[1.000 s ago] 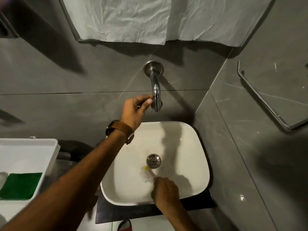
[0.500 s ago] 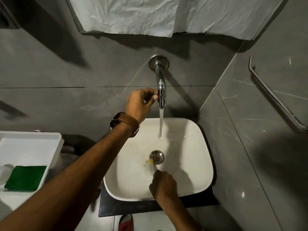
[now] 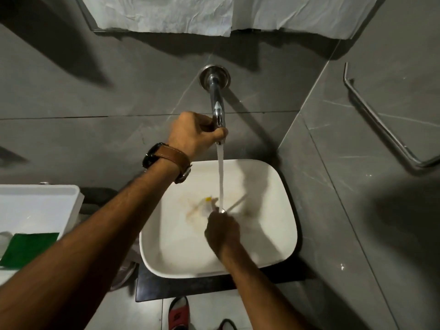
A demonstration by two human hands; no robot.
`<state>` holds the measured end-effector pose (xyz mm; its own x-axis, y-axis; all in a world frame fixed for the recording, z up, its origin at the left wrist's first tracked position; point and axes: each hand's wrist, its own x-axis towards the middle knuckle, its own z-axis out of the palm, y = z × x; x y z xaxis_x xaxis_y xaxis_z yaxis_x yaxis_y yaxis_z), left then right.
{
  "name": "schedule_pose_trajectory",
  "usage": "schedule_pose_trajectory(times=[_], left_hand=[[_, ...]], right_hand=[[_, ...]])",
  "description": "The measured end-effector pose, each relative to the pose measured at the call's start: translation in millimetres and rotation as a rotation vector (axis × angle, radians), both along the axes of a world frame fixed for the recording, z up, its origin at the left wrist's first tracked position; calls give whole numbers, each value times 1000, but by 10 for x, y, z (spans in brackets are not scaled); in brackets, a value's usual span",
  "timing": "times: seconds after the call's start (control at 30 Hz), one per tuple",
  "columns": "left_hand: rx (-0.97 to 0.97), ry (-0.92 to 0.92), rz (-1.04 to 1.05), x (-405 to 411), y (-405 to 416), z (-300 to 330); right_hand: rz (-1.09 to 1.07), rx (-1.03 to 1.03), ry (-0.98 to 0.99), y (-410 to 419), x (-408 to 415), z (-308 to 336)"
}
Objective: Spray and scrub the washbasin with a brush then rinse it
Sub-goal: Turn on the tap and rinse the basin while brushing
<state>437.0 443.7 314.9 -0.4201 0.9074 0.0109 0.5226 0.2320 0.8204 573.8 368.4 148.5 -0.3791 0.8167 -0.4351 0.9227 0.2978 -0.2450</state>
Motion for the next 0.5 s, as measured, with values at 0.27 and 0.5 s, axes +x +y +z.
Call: schedule_pose_trajectory(times=[0.27,0.5], left_hand=[[-18,-148,-103,-109,-1,25],[-39,-130,-133,-107,-5,42]], right_hand=[[-205,14,-13,-272,839,-55],[-882,-512,643,-99,282,-27]])
